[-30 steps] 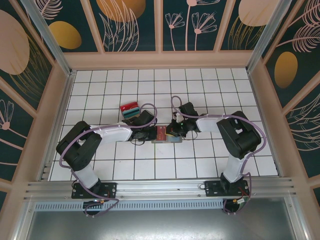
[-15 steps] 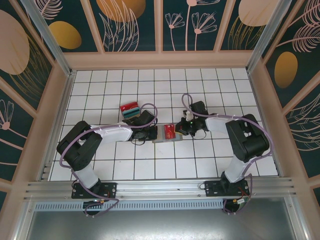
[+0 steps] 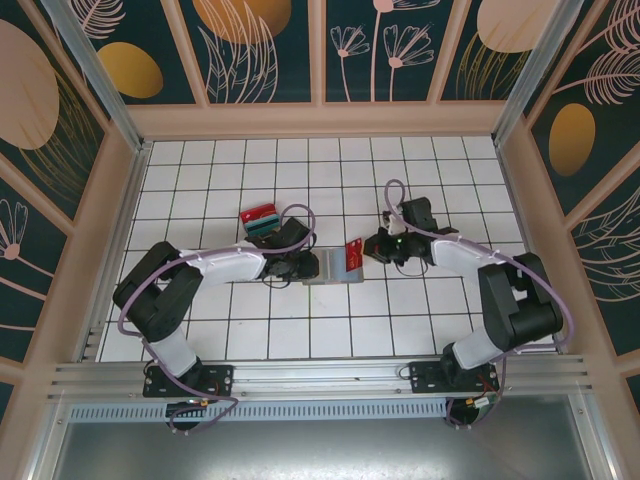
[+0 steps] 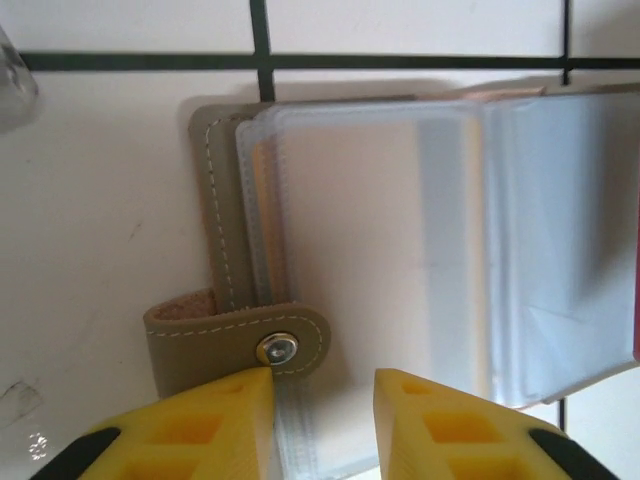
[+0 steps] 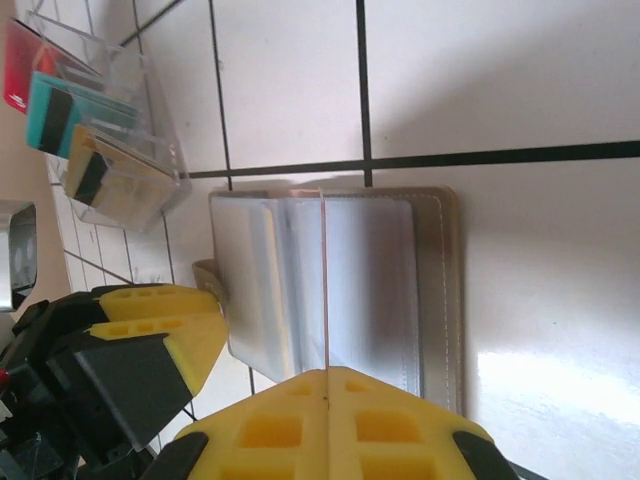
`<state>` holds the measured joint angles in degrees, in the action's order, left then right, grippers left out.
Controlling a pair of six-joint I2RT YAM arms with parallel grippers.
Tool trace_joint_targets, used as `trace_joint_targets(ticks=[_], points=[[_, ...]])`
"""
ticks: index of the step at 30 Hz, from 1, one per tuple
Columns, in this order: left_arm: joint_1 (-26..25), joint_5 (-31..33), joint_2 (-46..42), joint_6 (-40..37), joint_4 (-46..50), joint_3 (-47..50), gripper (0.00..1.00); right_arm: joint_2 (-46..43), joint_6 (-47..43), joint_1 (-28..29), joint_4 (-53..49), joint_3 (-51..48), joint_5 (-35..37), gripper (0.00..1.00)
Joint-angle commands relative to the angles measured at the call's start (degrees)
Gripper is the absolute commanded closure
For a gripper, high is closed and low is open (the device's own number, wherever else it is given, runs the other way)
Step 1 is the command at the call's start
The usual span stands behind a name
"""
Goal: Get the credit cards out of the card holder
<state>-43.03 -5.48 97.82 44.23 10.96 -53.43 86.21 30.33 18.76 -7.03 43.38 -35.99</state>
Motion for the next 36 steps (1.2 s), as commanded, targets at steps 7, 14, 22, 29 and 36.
trace_joint_targets(ticks=[7,14,22,29,36], points=[[4.9,-13.1,-8.7,10.0,-13.6,-1.2,0.58,-8.0,2.1,-1.5,6.8,3.0,-8.2,1.0],[6.7,-20.6,-9.8,18.9,-28.5,3.1,0.61,-10.5,8.4,-1.5,17.4,1.8,-15.2,1.0],[7.2,-23.8,-10.3,23.4,-37.6,6.2,0.67,-10.5,11.6,-0.8,22.0,0.0,-17.1,1.0],[7.8,-22.0,-11.8,24.2,-37.3,7.1,0.65,-11.0,11.7,-1.0,21.2,-1.2,-14.0,1.0],[8.9,-20.9,-14.0,25.7,-39.8,9.9,0.68,-10.6,12.3,-1.4,21.9,-1.5,-14.6,1.0]])
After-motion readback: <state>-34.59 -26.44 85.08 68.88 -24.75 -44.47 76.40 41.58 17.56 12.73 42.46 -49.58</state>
